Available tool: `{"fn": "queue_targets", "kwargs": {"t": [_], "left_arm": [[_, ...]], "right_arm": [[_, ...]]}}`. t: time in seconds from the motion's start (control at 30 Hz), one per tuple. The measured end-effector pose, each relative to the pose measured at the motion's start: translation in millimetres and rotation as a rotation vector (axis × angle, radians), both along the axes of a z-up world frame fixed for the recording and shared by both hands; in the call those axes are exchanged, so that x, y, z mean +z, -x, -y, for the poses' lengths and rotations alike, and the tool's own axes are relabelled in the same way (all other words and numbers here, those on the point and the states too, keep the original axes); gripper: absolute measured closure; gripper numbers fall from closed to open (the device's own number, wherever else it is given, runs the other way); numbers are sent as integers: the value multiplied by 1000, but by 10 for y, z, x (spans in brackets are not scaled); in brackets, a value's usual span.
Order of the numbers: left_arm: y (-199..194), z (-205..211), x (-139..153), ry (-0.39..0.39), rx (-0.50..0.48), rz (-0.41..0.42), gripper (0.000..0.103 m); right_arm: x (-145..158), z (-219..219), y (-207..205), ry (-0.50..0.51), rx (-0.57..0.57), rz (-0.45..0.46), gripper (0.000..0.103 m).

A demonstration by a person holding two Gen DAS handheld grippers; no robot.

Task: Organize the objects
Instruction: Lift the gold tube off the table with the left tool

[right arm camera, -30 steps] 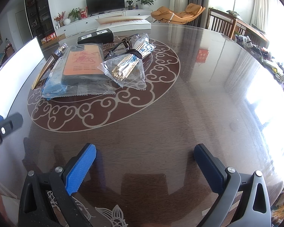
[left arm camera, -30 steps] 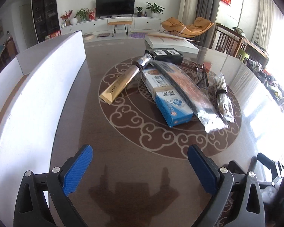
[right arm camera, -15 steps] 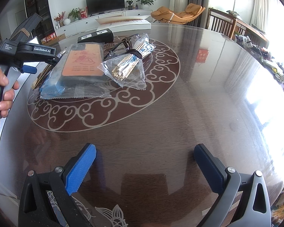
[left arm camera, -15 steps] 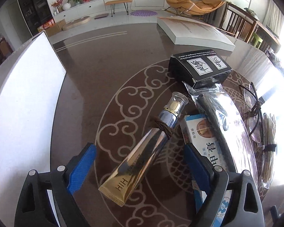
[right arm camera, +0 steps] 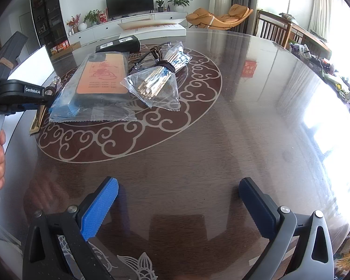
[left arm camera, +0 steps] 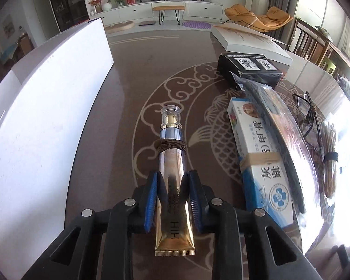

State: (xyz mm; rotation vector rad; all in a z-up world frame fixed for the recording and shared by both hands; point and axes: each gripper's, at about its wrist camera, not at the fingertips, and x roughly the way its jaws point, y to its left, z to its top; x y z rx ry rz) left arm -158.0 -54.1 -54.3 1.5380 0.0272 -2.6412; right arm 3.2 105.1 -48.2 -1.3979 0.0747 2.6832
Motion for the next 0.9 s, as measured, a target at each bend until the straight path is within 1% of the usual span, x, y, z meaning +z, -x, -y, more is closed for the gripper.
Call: {"fn": "queue_targets", "kwargs": {"t": [0.17,0.23,0.33,0.4,0.47,0.5,0.57,0.63,0.7,0.8,0.83,0.87,0.9], "left_arm": [[-596,-164,-16,-4,-46,-35,76],[-746,-229,-25,3,-74,-52,76],[-853,-279,-40,24,-101,-90,75],[-870,-280,-41,52,-102,-107,67],[-855,-247,-42,85,-87,-118,47],[-853,-210,-46,88,-77,-123,42],[-841,-87,-64,48,-51,-121,27],[-830,37,-96,-21,-22,-110,20],[-827,25,-108,-8,-29,-108,17],[-827,-18,-113,-7,-41,-109,13],[-817,-28,-120,-11,-49,-105,9],[-799,-49,-128,-13,-64,-95,2],[-787,-73,-139,-13,-83,-84,0]], "right_arm": [[-1,1,1,0,0,0,0],[-2,1,1,0,0,0,0],[-2,1,1,0,0,0,0],[-2,0,1,0,0,0,0],[-3,1,1,0,0,0,0],[-3,0,1,0,0,0,0],[-3,1,1,0,0,0,0],[-4,1,1,0,0,-1,0],[-5,1,1,0,-1,-1,0],[-5,1,1,0,0,-1,0],[-5,1,1,0,0,-1,0],[-5,1,1,0,-1,-1,0],[-5,1,1,0,0,-1,0]]}}
